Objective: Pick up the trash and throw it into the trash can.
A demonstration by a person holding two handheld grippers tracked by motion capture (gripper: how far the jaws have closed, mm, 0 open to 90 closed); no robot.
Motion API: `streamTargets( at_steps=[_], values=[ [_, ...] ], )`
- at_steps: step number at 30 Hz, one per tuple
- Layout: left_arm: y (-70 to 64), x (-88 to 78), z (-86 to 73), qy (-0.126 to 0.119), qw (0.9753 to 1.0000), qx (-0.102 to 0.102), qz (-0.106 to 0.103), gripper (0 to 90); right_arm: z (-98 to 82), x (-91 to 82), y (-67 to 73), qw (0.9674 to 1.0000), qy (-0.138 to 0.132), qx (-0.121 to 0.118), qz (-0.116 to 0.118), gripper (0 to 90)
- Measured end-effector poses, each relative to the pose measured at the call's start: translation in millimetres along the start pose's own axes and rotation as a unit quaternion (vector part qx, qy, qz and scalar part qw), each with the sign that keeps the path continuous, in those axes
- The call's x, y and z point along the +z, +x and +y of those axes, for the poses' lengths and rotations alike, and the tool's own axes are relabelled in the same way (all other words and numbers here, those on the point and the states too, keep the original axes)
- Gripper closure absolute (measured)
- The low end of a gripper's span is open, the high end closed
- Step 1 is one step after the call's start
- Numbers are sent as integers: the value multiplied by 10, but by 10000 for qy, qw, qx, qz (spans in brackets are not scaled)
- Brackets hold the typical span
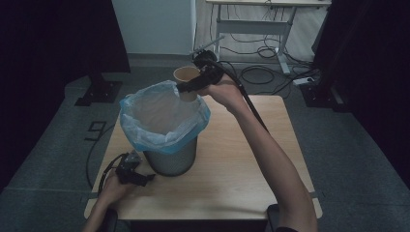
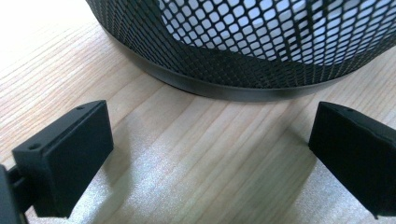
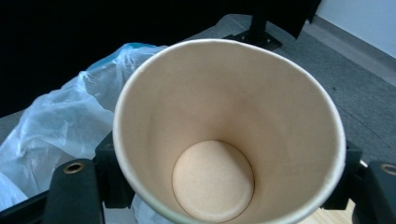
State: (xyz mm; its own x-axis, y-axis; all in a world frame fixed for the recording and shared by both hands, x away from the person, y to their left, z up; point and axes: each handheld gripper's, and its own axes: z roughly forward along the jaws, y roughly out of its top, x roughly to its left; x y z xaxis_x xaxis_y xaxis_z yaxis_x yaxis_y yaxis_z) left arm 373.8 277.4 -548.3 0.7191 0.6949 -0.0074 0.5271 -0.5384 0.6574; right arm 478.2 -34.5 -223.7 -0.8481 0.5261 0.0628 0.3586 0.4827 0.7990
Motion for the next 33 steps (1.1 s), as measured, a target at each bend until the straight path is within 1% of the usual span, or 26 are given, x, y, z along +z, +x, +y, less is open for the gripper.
streamTargets(
  at_steps=[3,4,5,7,8,9,10,11,15,20,21,22,26,27,28,29,30,31,32,33],
  values=[
    [0,0,0,-1,10000,0,1,0,50,105,68,9999,0,-35,112,251],
    [0,0,0,-1,10000,0,1,0,50,105,68,9999,0,-35,112,251],
    [0,0,0,-1,10000,-1,0,0,81,180,111,9998,9,-81,176,252],
    [0,0,0,0,10000,0,0,0,107,257,155,9997,24,-93,237,251],
    [0,0,0,0,10000,0,1,0,107,257,155,9997,24,-93,237,251],
    [0,0,0,-1,10000,0,0,0,130,339,198,9995,59,-144,281,251],
    [0,0,0,-1,10000,0,0,0,130,339,198,9995,59,-144,281,251],
    [0,0,0,0,10000,-1,-1,0,148,418,239,9992,60,-155,357,251],
    [1,1,1,1,10000,8,-5,0,164,595,315,9986,130,-216,473,251],
    [2,2,3,2,10000,15,-10,0,142,833,384,9975,239,-241,618,250],
    [2,2,3,2,10000,15,-10,0,142,833,384,9975,239,-241,618,250],
    [2,3,3,3,10000,15,-11,0,125,932,403,9971,306,-254,654,251],
    [3,3,4,4,10000,23,-16,0,86,1121,441,9961,423,-314,702,249],
    [3,3,4,4,10000,23,-16,0,86,1121,441,9961,423,-314,702,249],
    [3,4,4,4,10000,22,-17,0,64,1213,461,9957,482,-337,720,248],
    [3,4,5,4,10000,25,-19,0,52,1258,470,9954,519,-352,727,248],
    [3,4,5,4,10000,25,-19,0,52,1258,470,9954,519,-352,727,248],
    [4,4,5,4,10000,26,-20,0,26,1345,484,9947,599,-365,753,247],
    [4,4,5,4,10000,26,-20,0,26,1345,484,9947,599,-365,753,247],
    [4,4,5,5,10000,29,-22,0,-6,1428,491,9939,705,-370,760,243]
  ],
)
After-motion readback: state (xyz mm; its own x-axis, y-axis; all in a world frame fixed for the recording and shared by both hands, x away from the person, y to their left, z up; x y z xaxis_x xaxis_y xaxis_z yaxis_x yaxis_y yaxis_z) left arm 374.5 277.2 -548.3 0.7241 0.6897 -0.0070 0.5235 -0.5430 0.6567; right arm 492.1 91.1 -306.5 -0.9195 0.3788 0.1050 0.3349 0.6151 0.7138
